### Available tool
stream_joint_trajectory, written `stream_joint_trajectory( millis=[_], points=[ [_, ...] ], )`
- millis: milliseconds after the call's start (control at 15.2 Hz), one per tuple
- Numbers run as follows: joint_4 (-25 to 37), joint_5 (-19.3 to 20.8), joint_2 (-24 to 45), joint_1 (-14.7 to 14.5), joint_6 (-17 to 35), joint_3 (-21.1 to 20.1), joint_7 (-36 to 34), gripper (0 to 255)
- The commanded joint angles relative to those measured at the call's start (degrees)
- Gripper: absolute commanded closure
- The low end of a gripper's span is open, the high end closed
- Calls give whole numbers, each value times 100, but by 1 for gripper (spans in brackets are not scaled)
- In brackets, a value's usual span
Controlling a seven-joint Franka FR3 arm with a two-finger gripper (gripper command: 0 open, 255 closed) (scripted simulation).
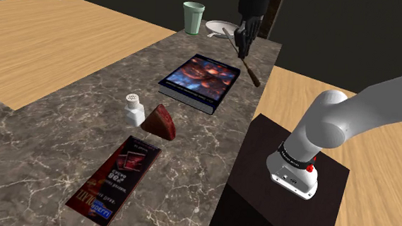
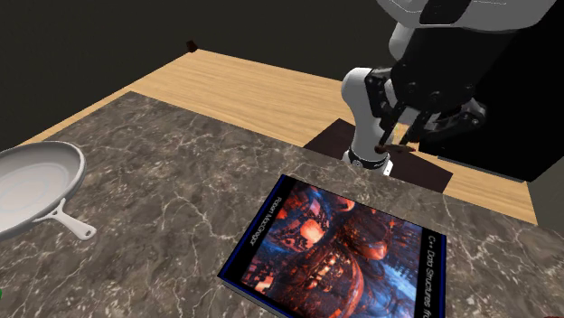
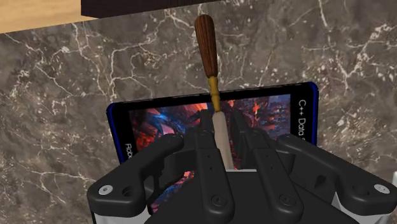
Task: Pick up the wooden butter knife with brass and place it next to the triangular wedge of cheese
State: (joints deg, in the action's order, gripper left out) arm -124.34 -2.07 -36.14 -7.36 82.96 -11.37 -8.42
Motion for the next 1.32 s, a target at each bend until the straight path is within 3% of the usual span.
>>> stream_joint_trajectory(
  millis=[0, 726, 1188, 1254],
  points=[
    [36, -165, -64, -90, -99, -215, -272, 255],
    [531, -1012, 175, -456, -225, -1536, -1850, 255],
    [1283, -1340, 811, -525, -170, -2586, -3044, 255],
    [1191, -1355, 788, -532, -98, -2594, -3034, 255]
  ],
)
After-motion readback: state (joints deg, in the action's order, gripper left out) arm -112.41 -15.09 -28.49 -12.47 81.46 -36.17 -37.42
